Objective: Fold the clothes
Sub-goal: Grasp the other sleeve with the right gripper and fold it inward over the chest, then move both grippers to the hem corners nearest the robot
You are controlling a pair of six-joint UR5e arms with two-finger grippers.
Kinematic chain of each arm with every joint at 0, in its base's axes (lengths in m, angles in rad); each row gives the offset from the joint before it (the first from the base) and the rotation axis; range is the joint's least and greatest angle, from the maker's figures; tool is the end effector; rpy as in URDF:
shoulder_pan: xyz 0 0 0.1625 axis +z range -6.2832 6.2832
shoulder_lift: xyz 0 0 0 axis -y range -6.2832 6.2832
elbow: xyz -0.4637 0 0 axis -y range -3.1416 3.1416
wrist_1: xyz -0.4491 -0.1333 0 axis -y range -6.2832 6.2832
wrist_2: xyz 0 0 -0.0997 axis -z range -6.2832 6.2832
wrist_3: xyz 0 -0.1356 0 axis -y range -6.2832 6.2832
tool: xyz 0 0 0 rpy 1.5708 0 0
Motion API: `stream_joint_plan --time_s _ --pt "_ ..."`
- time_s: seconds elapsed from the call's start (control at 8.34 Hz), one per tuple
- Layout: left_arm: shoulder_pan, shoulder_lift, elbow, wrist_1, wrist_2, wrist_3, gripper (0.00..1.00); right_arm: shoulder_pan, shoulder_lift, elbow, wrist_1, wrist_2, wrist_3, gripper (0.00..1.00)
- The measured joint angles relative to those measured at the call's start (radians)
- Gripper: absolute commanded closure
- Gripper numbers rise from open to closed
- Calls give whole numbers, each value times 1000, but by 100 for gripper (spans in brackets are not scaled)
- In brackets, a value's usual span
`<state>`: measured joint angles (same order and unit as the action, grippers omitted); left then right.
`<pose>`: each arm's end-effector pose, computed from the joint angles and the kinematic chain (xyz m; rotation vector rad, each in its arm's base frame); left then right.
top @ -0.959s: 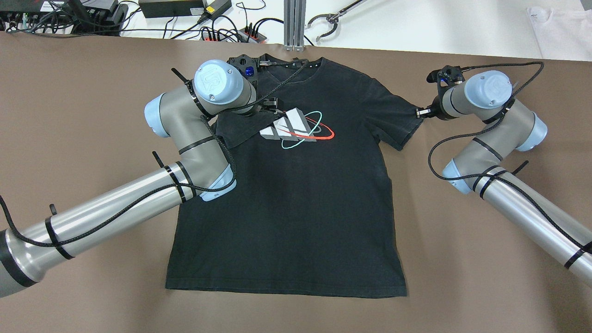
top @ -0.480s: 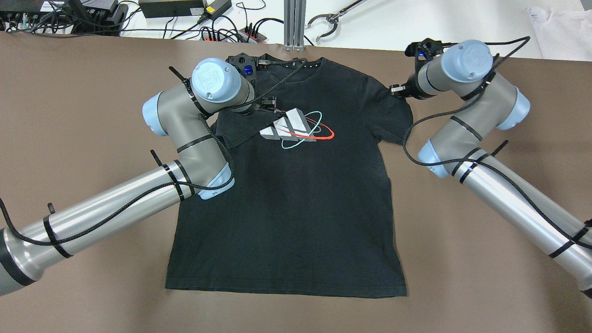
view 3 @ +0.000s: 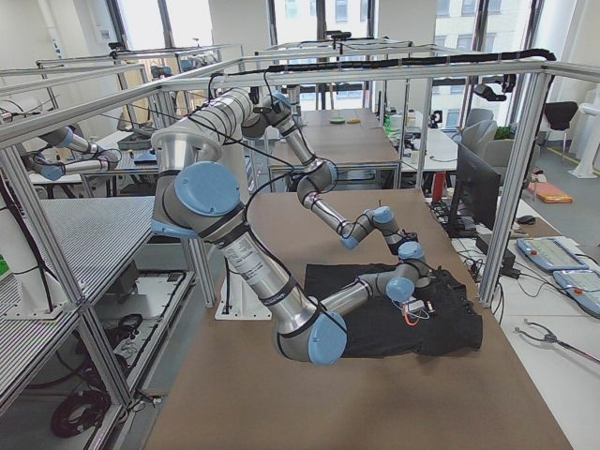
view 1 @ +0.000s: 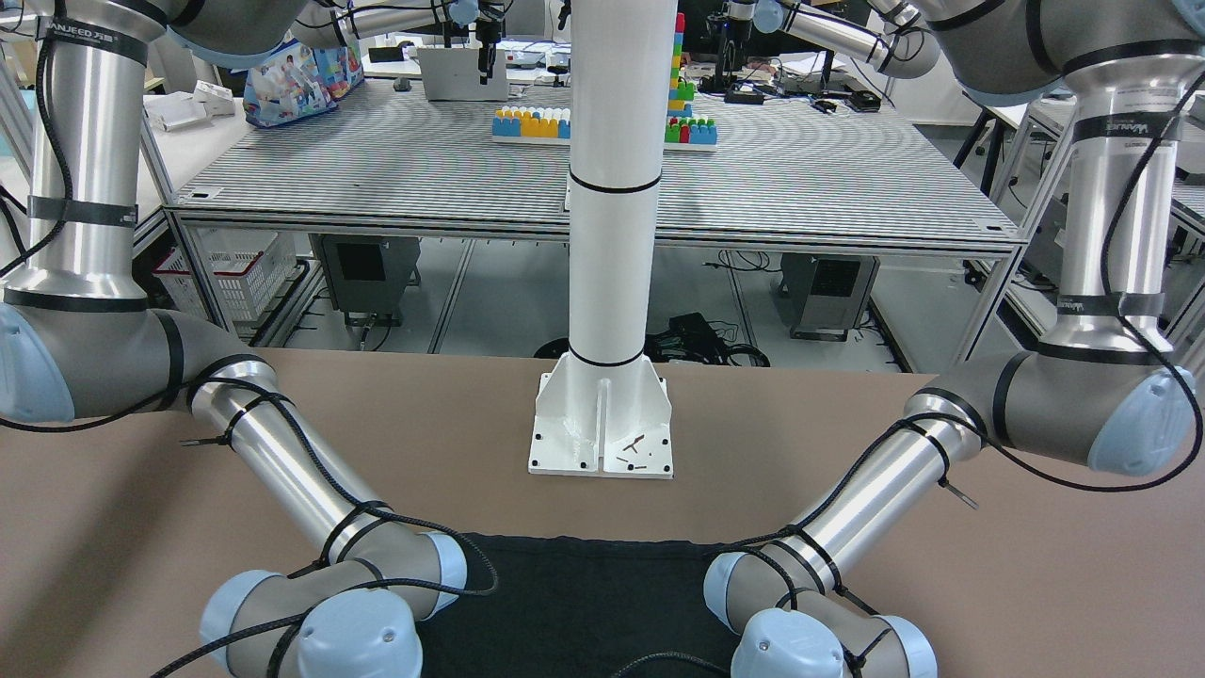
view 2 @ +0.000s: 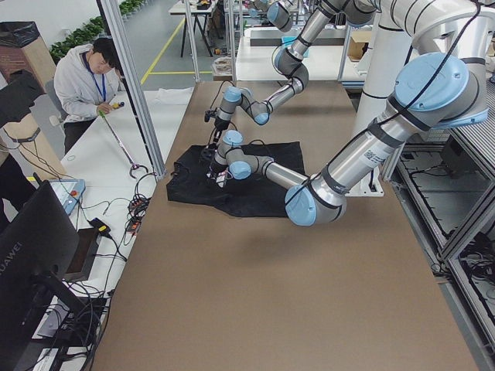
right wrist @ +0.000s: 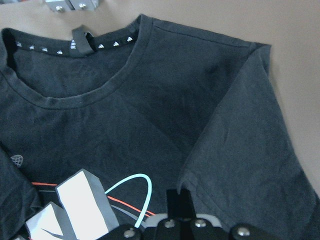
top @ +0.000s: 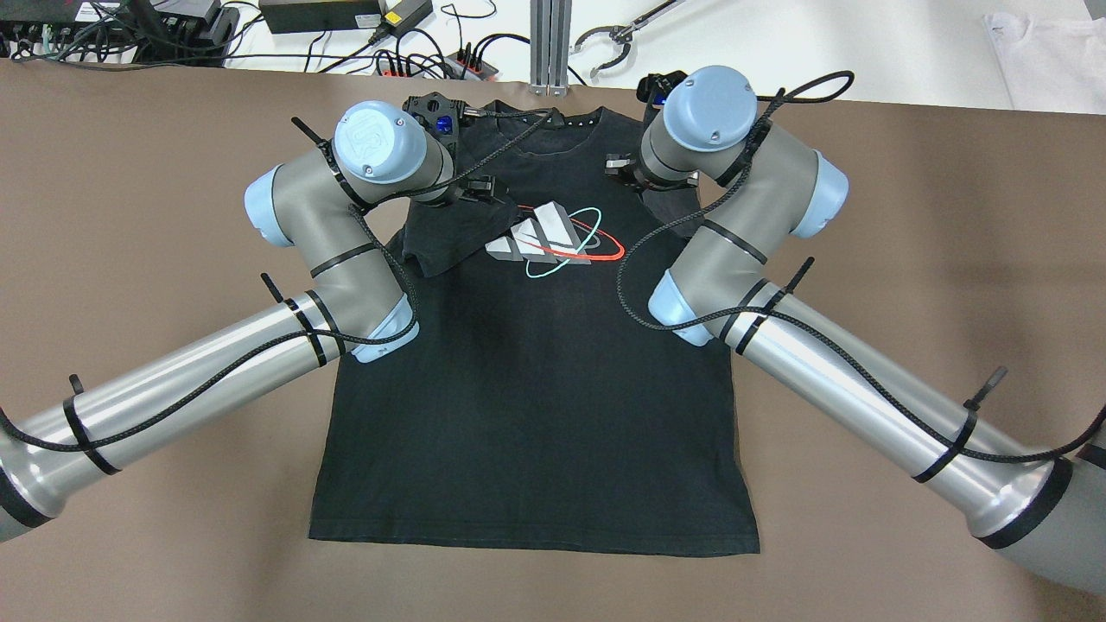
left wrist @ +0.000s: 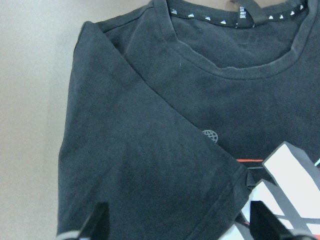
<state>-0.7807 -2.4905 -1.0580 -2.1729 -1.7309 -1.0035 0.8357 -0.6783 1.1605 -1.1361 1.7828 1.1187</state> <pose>0.5946 -0.7463 0.2527 0.5142 0.8782 -0.1139 -0.5425 -0.7563 0.2467 0.3918 -0.8509 0.2581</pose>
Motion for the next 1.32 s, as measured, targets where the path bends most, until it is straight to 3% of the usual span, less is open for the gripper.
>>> stream_joint_plan --time_s 0.36,0.48,0.6,1.08,1.32 --pt "-3 1 1 -1 -1 4 0 -44 72 -26 -76 -99 67 100" --pt "-3 2 1 -1 -1 5 0 -55 77 -35 -81 -113 72 1" --pt "-3 2 1 -1 -1 4 0 -60 78 -42 -81 -120 72 5" --pt "-3 5 -11 -1 -1 -18 0 -81 74 -14 -81 -119 68 5" --pt "6 63 -105 -2 -2 -113 0 -138 34 44 -77 -117 85 5"
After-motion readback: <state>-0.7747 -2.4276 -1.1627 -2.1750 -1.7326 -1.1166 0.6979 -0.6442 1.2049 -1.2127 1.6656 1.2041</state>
